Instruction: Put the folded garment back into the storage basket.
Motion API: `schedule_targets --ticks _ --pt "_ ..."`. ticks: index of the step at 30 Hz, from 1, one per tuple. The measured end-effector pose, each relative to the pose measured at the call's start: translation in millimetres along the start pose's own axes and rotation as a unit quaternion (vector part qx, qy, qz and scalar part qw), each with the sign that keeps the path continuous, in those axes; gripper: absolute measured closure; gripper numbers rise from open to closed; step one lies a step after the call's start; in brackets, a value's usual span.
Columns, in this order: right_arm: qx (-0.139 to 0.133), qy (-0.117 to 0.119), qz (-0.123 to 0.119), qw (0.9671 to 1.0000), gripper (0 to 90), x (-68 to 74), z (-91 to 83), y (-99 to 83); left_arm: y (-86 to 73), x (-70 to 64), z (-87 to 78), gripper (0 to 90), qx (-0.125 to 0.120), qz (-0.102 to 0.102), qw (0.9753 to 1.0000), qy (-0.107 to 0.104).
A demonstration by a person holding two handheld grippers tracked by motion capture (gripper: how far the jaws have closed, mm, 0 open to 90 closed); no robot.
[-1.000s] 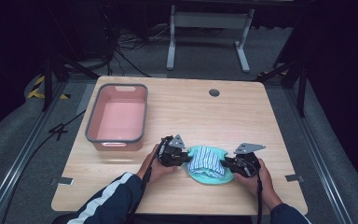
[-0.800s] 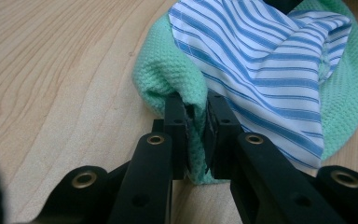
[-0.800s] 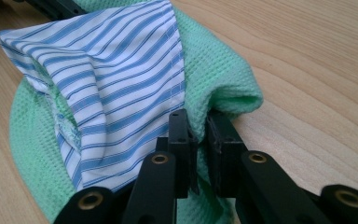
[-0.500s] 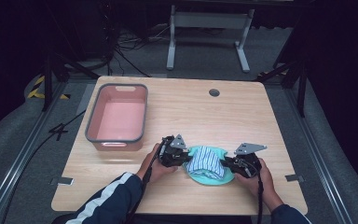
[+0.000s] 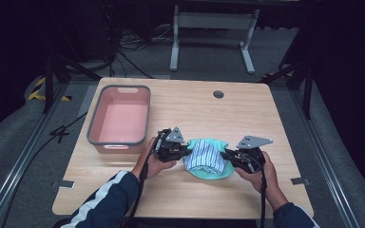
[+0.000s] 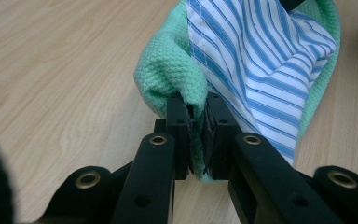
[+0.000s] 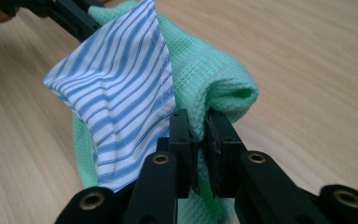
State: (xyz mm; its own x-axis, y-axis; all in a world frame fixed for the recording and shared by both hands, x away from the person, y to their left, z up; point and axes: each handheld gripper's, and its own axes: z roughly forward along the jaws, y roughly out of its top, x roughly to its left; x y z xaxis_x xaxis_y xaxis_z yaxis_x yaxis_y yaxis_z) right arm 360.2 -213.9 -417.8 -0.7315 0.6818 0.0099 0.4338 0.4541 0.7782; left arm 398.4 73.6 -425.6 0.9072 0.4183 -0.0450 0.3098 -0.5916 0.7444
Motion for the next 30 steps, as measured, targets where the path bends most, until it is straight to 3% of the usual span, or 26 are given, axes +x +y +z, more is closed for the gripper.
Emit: schedule_targets --ticks 4,20,30 --pt "-0.010 0.004 -0.002 0.9999 82.1 1.8 3.3 12.5 4.2 5.2 -14.5 82.6 -0.007 0.005 0.9998 0.019" --pt "-0.038 0.018 -0.015 0.9990 82.1 14.8 22.9 70.4 3.9 24.3 -64.0 82.6 -0.027 -0.025 0.9969 0.070" --pt "-0.051 0.031 -0.034 0.9977 82.0 26.4 30.8 102.5 1.5 31.1 -95.2 82.5 -0.030 -0.033 0.9946 0.094"
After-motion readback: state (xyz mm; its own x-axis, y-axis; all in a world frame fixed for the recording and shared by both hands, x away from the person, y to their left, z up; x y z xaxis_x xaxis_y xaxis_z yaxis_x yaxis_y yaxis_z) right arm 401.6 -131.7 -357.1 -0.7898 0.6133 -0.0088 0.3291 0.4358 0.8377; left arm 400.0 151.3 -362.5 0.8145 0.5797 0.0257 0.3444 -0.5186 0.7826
